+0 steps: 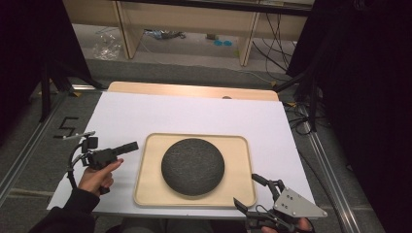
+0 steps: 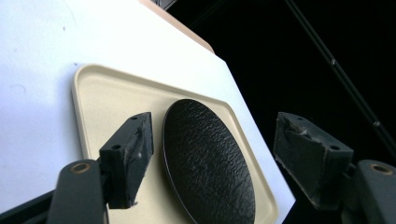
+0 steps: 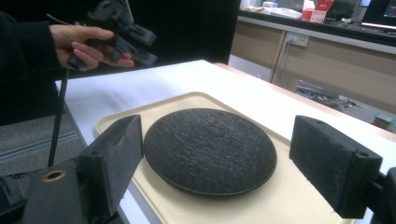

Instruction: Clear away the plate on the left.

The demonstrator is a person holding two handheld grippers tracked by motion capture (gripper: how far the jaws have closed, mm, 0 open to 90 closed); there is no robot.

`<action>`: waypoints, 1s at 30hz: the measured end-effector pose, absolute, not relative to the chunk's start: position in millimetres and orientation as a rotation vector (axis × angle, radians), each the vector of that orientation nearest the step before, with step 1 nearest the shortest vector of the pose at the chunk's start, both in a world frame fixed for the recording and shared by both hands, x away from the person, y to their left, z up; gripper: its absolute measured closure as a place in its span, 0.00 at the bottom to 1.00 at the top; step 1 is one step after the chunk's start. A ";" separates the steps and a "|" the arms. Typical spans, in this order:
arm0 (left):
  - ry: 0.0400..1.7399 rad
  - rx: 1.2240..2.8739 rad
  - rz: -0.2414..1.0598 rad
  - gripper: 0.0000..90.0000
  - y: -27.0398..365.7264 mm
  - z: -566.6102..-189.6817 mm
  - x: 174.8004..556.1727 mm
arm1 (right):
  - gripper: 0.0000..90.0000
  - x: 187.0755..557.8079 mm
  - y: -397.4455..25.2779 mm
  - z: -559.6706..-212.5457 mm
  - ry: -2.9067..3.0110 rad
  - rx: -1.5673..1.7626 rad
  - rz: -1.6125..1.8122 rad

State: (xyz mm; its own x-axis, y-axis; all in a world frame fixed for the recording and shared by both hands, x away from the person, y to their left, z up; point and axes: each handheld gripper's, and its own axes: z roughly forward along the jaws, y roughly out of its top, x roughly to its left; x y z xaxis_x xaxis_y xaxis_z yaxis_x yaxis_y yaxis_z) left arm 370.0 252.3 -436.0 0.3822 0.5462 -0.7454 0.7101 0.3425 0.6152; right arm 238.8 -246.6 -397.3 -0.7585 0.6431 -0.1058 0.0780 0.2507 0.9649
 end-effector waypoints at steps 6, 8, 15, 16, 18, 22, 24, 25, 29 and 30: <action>1.175 1.410 -0.026 0.28 254.2 -423.6 348.7 | 0.21 238.9 -246.3 -397.8 2.045 0.657 1.534; 1.162 1.426 0.003 0.28 253.7 -420.4 342.1 | 0.20 239.1 -246.1 -397.6 2.042 0.659 1.536; 1.097 1.496 0.097 0.28 246.5 -415.0 322.1 | 0.20 238.6 -245.9 -398.3 2.044 0.666 1.530; 1.083 1.505 0.104 0.28 245.4 -414.0 319.0 | 0.20 238.5 -245.8 -398.1 2.043 0.666 1.531; 1.065 1.523 0.131 0.28 243.3 -412.0 313.4 | 0.20 238.7 -245.9 -398.0 2.042 0.664 1.534; 1.034 1.564 0.180 0.28 240.3 -409.5 304.0 | 0.20 238.8 -245.5 -398.4 2.038 0.667 1.535; 1.023 1.564 0.188 0.28 239.9 -408.2 298.8 | 0.20 238.7 -245.4 -398.8 2.040 0.668 1.532; 1.021 1.560 0.193 0.28 239.2 -407.5 296.5 | 0.20 238.4 -245.3 -398.7 2.040 0.668 1.532; 0.988 1.587 0.221 0.28 236.7 -405.4 288.1 | 0.20 238.6 -245.0 -399.0 2.041 0.669 1.533; 0.981 1.586 0.213 0.28 235.8 -405.1 285.6 | 0.20 238.7 -245.1 -399.1 2.044 0.665 1.528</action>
State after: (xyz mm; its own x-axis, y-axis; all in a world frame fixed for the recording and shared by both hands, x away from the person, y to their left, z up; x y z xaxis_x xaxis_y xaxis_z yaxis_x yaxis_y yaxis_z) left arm 285.6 235.8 -405.1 0.6280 0.6827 -0.3737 0.4663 0.0543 0.8829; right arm 238.7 -245.1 -399.1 -0.7559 0.6469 -0.1007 0.0864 0.2511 0.9641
